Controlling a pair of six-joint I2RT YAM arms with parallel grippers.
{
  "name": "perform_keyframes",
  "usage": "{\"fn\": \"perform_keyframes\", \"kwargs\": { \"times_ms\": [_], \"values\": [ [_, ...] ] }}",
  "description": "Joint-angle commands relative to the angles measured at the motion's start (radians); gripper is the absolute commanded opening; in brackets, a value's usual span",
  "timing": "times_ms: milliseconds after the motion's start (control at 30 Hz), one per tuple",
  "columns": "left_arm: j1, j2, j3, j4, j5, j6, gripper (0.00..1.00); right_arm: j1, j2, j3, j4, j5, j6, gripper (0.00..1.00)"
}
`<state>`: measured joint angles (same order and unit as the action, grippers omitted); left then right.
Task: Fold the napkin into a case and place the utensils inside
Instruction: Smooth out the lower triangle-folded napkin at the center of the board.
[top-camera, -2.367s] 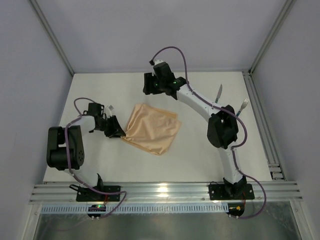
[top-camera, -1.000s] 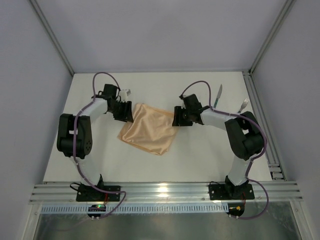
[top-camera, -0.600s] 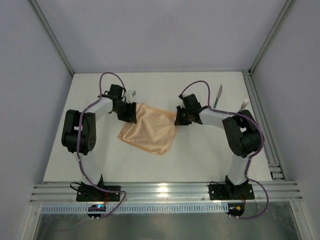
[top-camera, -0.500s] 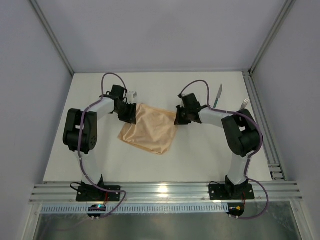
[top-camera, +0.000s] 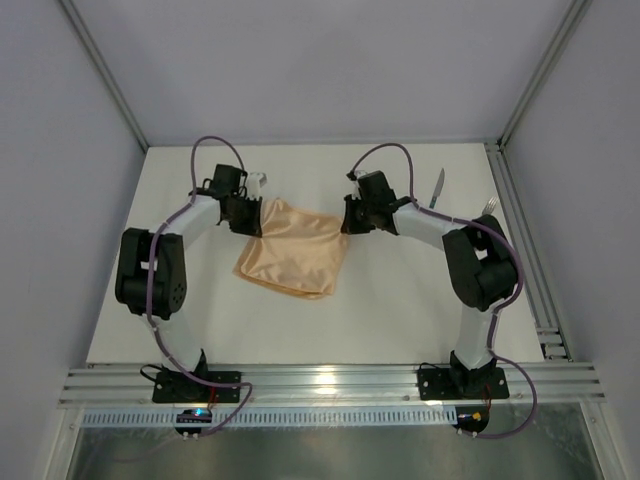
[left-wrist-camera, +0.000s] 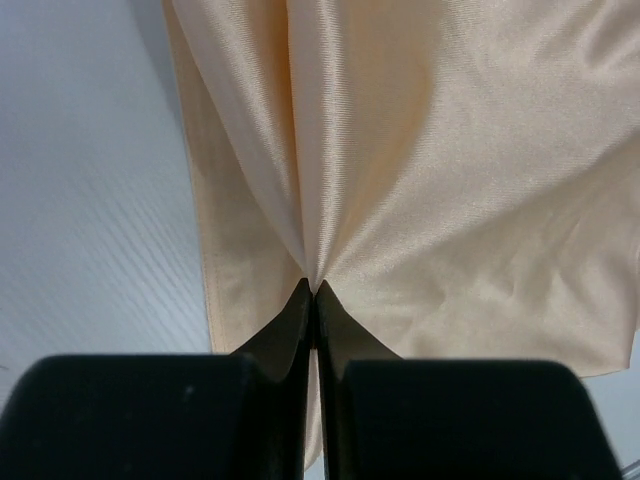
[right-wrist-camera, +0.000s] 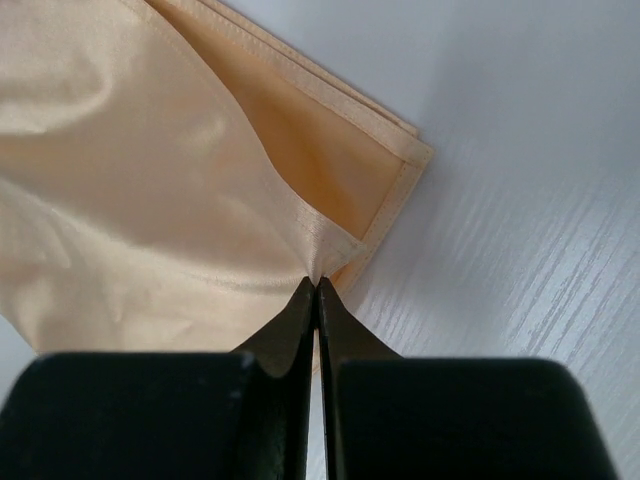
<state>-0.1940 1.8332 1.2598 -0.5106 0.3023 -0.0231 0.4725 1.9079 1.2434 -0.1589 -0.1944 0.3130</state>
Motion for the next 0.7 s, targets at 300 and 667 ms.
{"fn": "perform_keyframes", "kwargs": {
  "times_ms": [300, 667],
  "values": [
    [0.067, 0.018, 0.006, 0.047, 0.027, -0.008, 0.02, 0.005, 0.100, 0.142, -0.002, 0.015, -0.020, 0.04],
    [0.087, 0.044, 0.007, 0.046, 0.015, -0.006, 0.09, 0.008, 0.123, 0.210, -0.025, 0.033, -0.031, 0.39]
  ]
}}
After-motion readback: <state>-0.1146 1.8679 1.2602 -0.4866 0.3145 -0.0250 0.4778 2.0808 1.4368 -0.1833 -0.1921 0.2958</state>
